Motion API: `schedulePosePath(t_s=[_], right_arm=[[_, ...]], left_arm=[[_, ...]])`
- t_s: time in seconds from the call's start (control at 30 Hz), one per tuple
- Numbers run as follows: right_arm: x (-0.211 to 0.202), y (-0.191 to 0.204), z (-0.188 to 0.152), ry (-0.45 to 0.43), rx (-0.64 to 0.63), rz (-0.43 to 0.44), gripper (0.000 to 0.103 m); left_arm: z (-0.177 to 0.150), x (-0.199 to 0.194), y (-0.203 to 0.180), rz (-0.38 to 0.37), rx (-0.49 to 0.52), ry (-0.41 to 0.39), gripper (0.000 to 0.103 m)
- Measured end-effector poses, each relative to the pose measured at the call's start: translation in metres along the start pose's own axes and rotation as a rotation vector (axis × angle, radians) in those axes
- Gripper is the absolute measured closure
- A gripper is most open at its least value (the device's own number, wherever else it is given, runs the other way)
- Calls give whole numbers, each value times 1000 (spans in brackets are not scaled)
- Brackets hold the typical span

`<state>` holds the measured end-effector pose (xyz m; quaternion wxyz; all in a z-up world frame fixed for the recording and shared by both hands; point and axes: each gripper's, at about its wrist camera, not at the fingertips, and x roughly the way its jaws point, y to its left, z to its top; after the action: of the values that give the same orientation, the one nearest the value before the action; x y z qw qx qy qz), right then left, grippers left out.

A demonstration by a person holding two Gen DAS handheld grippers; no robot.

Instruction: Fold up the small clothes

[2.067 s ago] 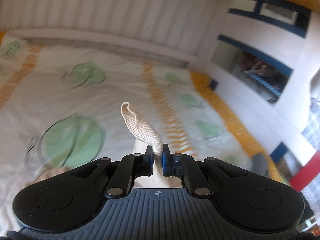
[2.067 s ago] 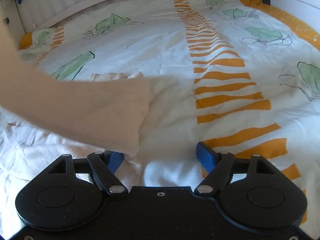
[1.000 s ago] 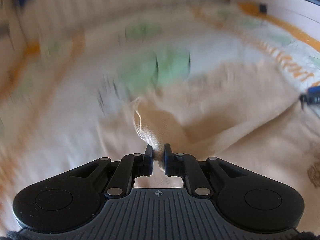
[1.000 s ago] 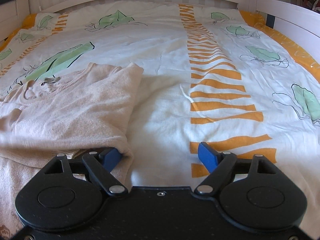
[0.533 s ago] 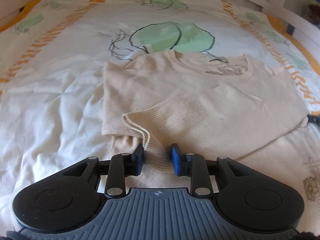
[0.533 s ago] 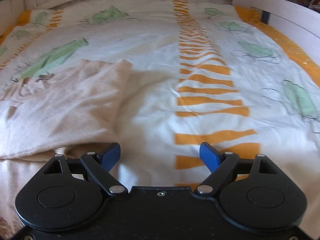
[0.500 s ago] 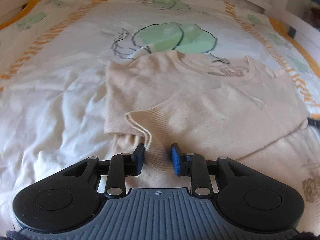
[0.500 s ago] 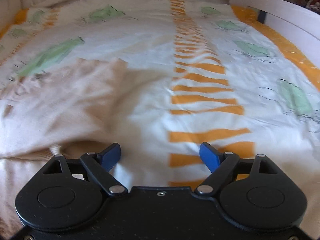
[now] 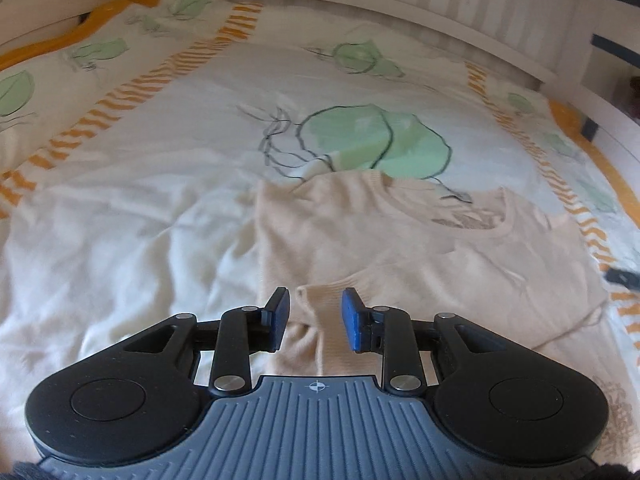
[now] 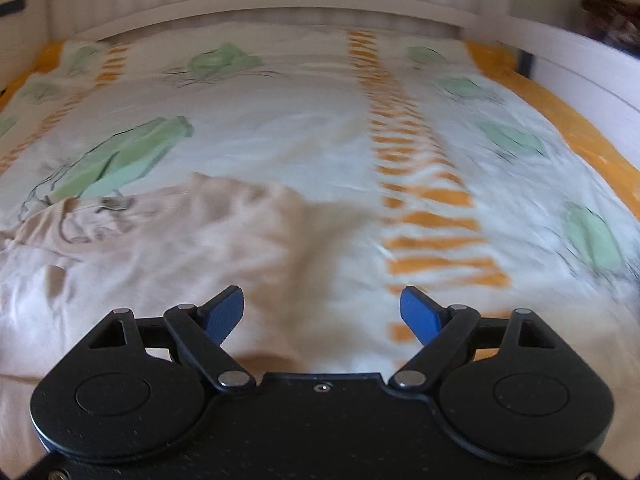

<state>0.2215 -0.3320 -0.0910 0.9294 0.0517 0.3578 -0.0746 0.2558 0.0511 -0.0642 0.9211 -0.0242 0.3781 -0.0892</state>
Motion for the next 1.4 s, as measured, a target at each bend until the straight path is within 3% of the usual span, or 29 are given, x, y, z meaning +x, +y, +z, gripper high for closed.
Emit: schedulePosePath(t_s=[0.13, 0.2, 0.3, 0.33, 0.4, 0.53, 0.67, 0.77, 0.97, 1.03, 1.07, 1.13, 1.23, 1.4], right_arm=[[29, 25, 19, 2, -24, 1, 17], [46, 25, 30, 25, 29, 15, 17], [62, 8, 42, 41, 171, 101, 20], [66, 1, 45, 50, 202, 125, 23], [74, -9, 50, 67, 215, 167, 43], [80, -10, 52, 78, 166, 187, 60], [88, -9, 50, 103, 166, 185, 59], [94, -8, 48, 108, 187, 151, 45], [101, -16, 41, 115, 251, 160, 44], [100, -20, 40, 114, 280, 181, 52], [99, -23, 39, 115, 296, 203, 90], [93, -29, 37, 84, 337, 229, 88], [83, -38, 35, 54, 381, 184, 88], [92, -22, 31, 91, 275, 98, 84]], left_arm=[[2, 13, -8, -43, 40, 2, 75], [2, 20, -8, -65, 43, 10, 75], [-1, 31, -7, -99, 39, 25, 75], [-3, 35, -6, -109, 36, 30, 75], [-8, 44, -5, -112, 26, 42, 74], [-10, 49, -6, -106, 21, 37, 72], [-9, 49, -9, -103, 32, 39, 66], [-9, 48, -12, -93, 58, 39, 65], [-7, 49, -13, -94, 56, 40, 63], [-7, 49, -13, -95, 52, 40, 63], [-7, 49, -13, -94, 50, 40, 63], [-6, 49, -13, -93, 48, 38, 63], [-4, 47, -11, -106, 23, 26, 63], [-4, 51, -5, -121, -18, 32, 63]])
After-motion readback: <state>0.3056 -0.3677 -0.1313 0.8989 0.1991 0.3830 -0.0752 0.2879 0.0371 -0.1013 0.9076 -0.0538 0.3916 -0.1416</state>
